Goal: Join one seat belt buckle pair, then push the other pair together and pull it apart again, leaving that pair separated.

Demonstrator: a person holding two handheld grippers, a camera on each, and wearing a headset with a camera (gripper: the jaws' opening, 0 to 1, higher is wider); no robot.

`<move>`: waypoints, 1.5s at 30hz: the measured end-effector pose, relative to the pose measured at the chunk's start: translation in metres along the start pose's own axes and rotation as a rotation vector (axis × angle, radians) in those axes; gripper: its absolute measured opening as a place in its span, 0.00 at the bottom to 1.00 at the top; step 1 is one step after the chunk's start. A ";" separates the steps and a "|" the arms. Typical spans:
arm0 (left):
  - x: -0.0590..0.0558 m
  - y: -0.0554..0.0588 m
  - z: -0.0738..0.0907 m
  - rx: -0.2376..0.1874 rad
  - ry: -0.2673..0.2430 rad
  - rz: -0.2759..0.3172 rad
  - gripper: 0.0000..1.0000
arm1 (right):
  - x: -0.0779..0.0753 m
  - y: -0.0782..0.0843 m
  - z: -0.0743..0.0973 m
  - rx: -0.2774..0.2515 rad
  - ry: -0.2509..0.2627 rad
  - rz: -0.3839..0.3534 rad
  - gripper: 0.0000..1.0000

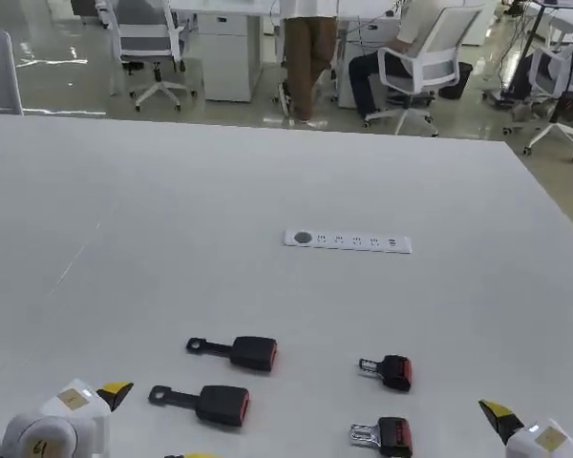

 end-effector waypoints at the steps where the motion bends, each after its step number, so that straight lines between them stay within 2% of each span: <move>1: 0.000 0.000 0.000 -0.001 0.000 0.001 1.00 | 0.001 -0.001 0.000 -0.001 -0.001 -0.002 0.93; 16: -0.003 0.000 0.000 0.000 0.004 0.007 1.00 | 0.002 0.001 -0.001 0.003 -0.002 -0.002 0.93; 27: 0.003 0.004 -0.001 -0.002 0.006 0.010 1.00 | 0.003 0.005 0.001 0.012 -0.001 0.000 0.93; 38: -0.002 0.002 0.000 0.001 0.007 0.013 1.00 | 0.003 0.006 0.000 0.015 -0.005 -0.001 0.93; 45: 0.000 0.002 -0.002 0.007 0.011 0.011 0.99 | 0.003 0.006 -0.002 0.021 -0.007 0.003 0.93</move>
Point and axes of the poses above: the centre of the closed fingertips' face, and the gripper's own axes: z roughly backward along the fingers, x roughly to its left, y roughly out of its underside, the point moved 1 cm from there along z, roughly backward along the fingers, and after that the axes turned 8 degrees about y, right-handed, at the moved point
